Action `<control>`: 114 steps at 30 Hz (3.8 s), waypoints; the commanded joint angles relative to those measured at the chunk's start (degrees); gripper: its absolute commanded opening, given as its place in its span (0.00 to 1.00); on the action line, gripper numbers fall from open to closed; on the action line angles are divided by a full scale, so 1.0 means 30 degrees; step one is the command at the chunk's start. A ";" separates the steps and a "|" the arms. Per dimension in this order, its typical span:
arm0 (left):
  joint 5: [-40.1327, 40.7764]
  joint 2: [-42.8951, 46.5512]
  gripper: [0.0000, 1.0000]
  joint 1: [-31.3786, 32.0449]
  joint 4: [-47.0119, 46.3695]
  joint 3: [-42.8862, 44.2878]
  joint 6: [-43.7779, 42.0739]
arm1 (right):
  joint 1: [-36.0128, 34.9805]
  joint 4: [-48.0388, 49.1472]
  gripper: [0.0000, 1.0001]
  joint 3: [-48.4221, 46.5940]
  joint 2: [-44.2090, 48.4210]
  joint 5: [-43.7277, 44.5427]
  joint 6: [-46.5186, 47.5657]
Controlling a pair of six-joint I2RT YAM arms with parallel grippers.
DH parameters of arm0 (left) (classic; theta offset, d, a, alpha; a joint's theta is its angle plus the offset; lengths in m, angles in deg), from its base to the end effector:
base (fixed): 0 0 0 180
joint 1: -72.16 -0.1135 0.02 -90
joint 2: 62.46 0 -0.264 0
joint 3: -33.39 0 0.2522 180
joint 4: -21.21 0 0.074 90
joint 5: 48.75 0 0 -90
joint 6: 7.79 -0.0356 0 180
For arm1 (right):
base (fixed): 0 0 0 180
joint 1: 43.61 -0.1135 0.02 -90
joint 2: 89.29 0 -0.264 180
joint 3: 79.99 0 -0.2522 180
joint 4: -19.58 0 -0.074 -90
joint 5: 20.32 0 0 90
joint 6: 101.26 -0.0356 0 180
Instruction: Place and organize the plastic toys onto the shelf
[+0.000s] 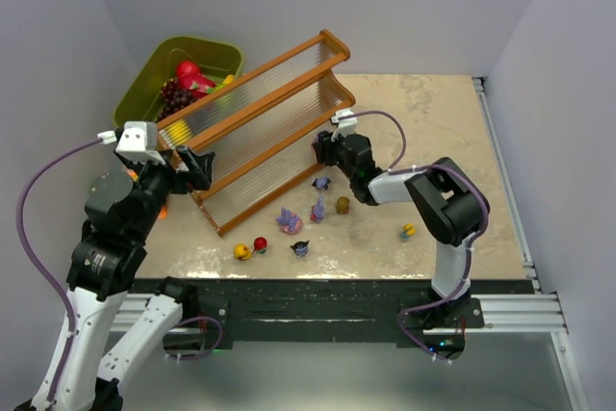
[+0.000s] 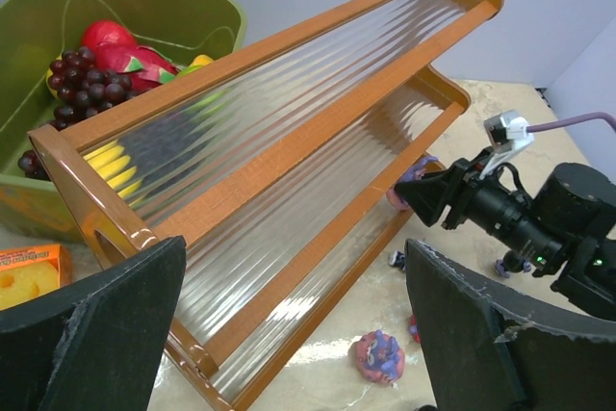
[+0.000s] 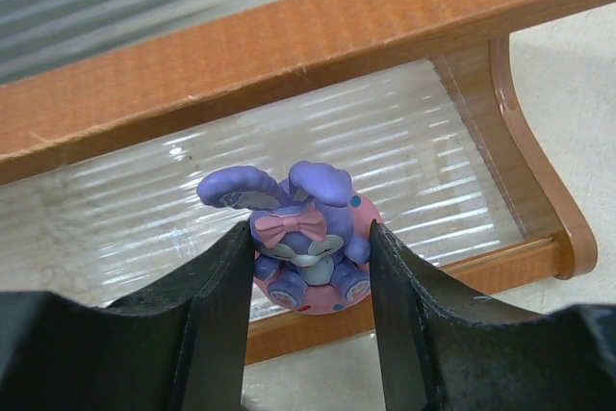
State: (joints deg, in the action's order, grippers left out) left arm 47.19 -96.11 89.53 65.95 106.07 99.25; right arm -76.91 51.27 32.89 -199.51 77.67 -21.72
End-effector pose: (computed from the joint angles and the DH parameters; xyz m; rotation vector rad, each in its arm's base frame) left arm 0.1013 -0.0278 0.4077 -0.0741 1.6814 -0.3667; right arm 0.3391 0.2168 0.1673 -0.2534 1.7699 0.4287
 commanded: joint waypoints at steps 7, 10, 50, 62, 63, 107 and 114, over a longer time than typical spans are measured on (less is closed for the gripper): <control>-0.2470 0.0844 1.00 -0.0076 -0.1068 0.2391 0.0708 | 0.0084 0.0056 0.10 -0.1635 -0.0527 0.0677 0.0175; -0.2943 0.1196 1.00 -0.0076 -0.1479 0.2772 0.0679 | 0.0113 -0.0412 0.11 -0.1957 -0.0703 0.0765 0.0321; -0.4000 0.1636 1.00 -0.0076 -0.2769 0.3301 0.0385 | 0.0318 -0.5747 0.53 -0.5212 -0.1934 0.1439 0.0381; -0.4088 0.1841 1.00 -0.0075 -0.2681 0.3271 0.0444 | 0.0318 -0.4371 0.58 -0.4012 -0.1290 0.1145 0.0703; -0.4058 0.1841 1.00 -0.0076 -0.2623 0.3272 0.0444 | 0.0318 -0.3934 0.58 -0.3835 -0.1202 0.1291 0.0732; -0.2829 0.1987 1.00 -0.0076 0.0805 -0.0918 0.1938 | -0.4281 -1.5501 0.49 0.3609 1.2599 -0.2374 -0.8373; -0.2214 0.2251 1.00 -0.0076 0.1245 -0.0801 0.1646 | -0.4340 -1.5238 0.41 0.3636 1.2157 -0.0818 -0.8702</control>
State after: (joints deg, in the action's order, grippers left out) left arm 39.03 -89.82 89.53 69.36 102.72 104.21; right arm -89.63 3.16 45.56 -164.01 71.05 -44.99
